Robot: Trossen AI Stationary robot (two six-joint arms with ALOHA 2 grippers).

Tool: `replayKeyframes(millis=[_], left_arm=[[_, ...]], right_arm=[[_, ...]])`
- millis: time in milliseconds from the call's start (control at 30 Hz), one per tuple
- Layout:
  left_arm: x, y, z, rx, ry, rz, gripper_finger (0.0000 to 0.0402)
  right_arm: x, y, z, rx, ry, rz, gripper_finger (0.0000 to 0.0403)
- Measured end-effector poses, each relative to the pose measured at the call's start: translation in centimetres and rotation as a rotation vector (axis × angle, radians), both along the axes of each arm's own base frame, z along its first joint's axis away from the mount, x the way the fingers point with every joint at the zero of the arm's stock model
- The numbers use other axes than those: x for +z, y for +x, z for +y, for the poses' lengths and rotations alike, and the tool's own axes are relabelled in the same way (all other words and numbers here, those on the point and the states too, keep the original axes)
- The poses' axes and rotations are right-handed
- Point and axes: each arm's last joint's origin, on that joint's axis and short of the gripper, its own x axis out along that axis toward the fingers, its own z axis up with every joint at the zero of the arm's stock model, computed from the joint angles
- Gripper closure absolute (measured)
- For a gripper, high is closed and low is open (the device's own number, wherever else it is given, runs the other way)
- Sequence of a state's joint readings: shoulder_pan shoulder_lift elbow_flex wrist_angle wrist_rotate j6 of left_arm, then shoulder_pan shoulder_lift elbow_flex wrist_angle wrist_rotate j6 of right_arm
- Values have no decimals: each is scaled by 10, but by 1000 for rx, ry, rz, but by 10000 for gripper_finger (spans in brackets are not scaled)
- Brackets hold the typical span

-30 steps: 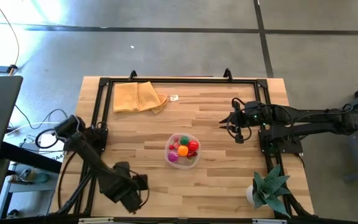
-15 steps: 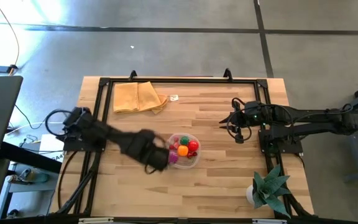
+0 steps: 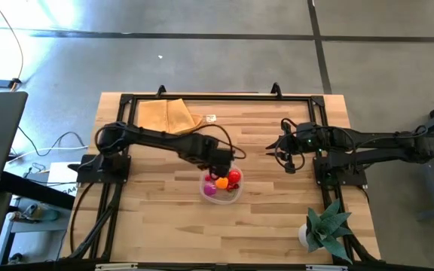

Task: Pick and placing Produce into tupperware
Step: Put the pink dragon fruit into the transparent bin

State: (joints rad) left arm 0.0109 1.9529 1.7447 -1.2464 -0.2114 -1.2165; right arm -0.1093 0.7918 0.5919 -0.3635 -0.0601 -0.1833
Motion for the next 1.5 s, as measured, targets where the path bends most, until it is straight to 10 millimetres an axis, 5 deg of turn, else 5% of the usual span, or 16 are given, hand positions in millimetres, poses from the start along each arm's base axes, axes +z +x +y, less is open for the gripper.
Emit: replayKeyframes(millis=[400, 767, 1500], left_arm=[[-40, 27, 10, -44, -49, 3, 177], [-60, 31, 9, -40, -83, 52, 177], [-63, 33, 9, -82, -84, 63, 176]], right_arm=[[0, 0, 0, 0, 0, -1, 320], [-1, 1, 0, 0, 0, 5, 320], [-1, 1, 0, 0, 0, 4, 320]])
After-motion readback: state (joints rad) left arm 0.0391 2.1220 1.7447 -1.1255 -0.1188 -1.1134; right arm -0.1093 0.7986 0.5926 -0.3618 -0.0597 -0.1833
